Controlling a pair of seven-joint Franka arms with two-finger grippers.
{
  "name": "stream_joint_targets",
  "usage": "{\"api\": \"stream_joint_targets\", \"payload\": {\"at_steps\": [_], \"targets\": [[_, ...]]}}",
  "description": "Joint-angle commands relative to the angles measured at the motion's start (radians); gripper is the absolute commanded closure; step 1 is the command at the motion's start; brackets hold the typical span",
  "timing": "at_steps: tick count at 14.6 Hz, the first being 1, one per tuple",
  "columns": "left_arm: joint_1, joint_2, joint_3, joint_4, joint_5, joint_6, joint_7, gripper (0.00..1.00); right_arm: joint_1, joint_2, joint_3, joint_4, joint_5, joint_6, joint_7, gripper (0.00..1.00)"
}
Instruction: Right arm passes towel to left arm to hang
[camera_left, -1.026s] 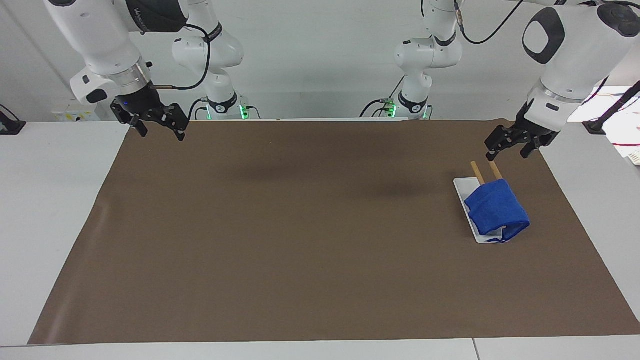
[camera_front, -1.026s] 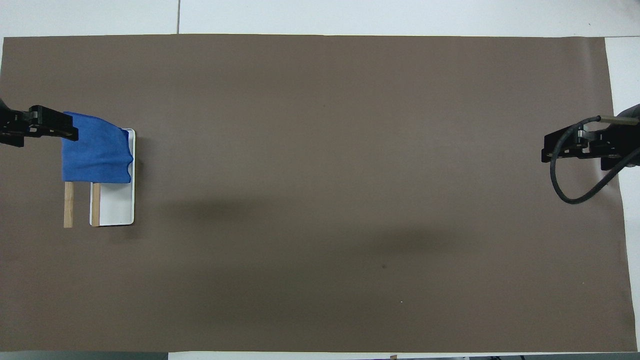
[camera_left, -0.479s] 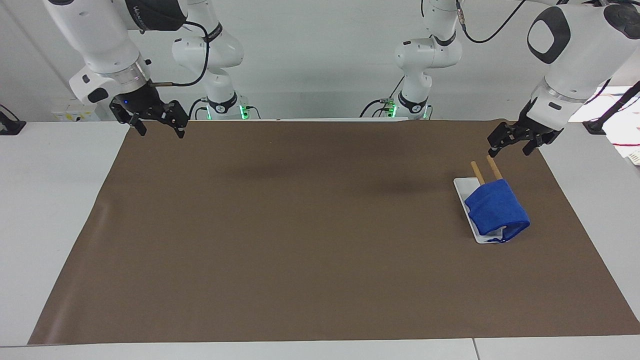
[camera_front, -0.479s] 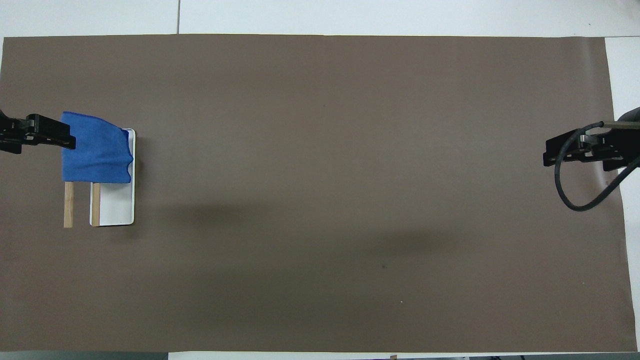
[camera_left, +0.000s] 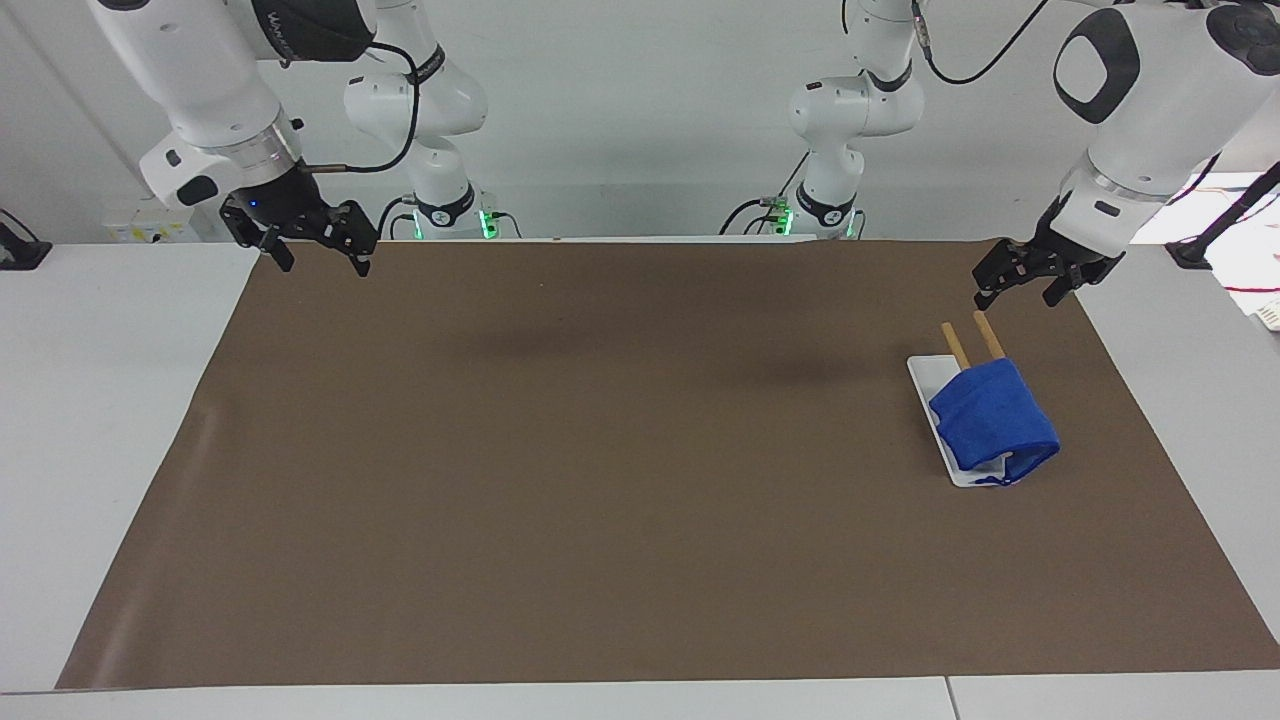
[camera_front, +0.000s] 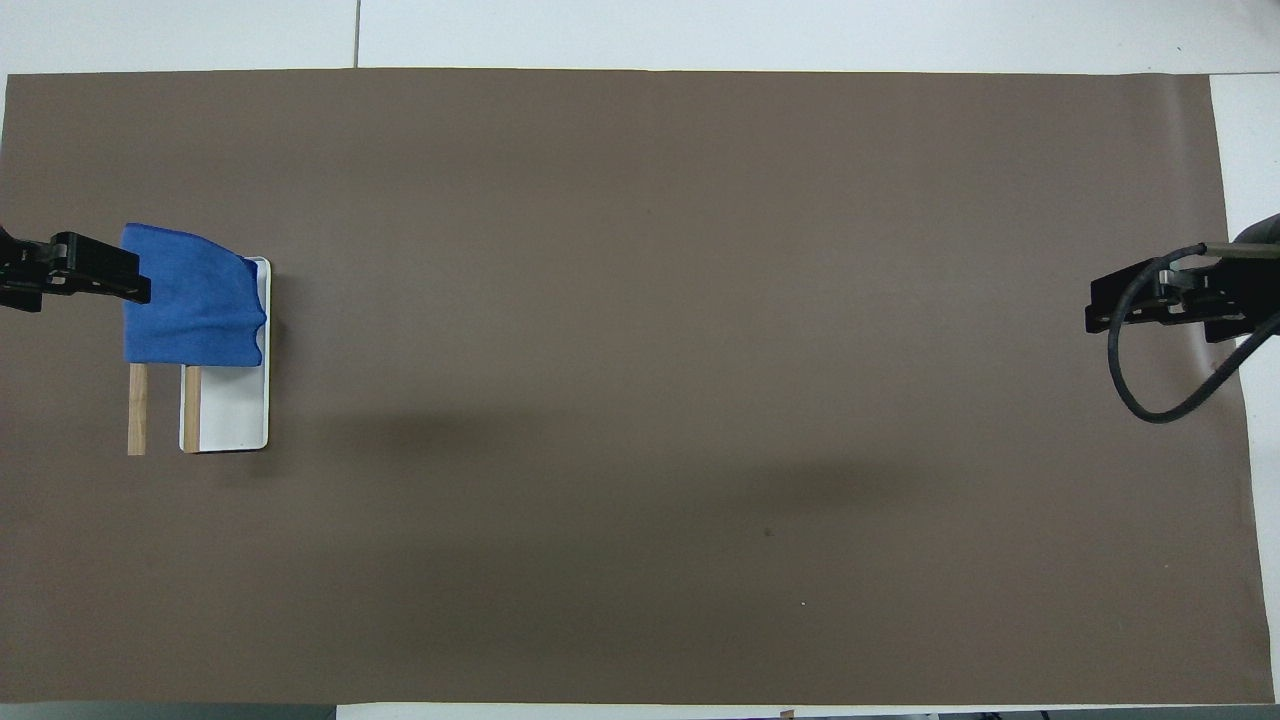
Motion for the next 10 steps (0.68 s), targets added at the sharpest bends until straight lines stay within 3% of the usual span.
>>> {"api": "stream_joint_targets", "payload": {"at_steps": [1,10], "targets": [[-0.013,-0.016,0.003,-0.002,0.02,-0.04,-0.012,0.0,-0.01,-0.019,0.005,-0.022,-0.015,0.003,-0.024,0.0],[-0.008,-0.024,0.004,-0.013,0.029,-0.045,-0.027,0.0,-0.013,-0.017,0.003,-0.014,-0.015,0.0,-0.03,0.0]]}}
